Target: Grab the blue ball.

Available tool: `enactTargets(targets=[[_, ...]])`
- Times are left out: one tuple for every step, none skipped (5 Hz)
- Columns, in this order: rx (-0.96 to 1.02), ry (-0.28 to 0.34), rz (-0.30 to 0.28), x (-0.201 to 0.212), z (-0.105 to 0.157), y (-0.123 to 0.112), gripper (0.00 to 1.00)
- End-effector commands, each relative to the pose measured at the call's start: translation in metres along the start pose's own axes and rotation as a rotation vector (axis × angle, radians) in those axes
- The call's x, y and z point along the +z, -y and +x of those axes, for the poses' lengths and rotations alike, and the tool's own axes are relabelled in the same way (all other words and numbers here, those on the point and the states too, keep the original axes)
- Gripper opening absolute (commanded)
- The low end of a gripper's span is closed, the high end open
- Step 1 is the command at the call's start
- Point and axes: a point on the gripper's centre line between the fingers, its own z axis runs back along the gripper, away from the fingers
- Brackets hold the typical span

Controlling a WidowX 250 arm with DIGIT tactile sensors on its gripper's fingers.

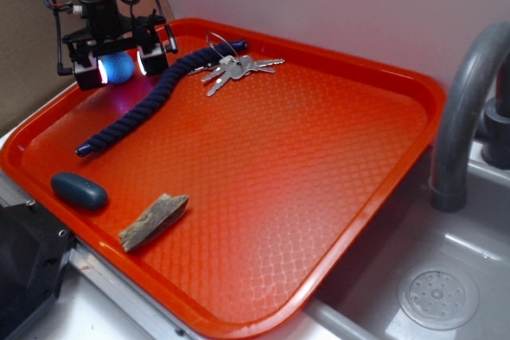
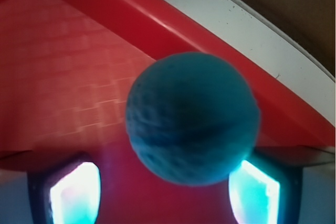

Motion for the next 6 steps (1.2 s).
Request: enactTargets(targets=[[0.058, 0.045, 0.001, -0.0005, 0.031, -0.012, 1.0], [0.078, 0.053, 0.021, -0.003, 0.0362, -0.0153, 1.0], [0.06, 0.066, 0.037, -0.0009, 0.0345, -0.0139, 0.0], [0.054, 0.074, 0.036, 0.0007, 0.0322, -0.0131, 0.0], [0.053, 0.077, 0.046, -0.0003, 0.0322, -0.0123, 0.0], [0.05, 0.076, 0.051, -0.0005, 0.032, -0.0121, 0.0]])
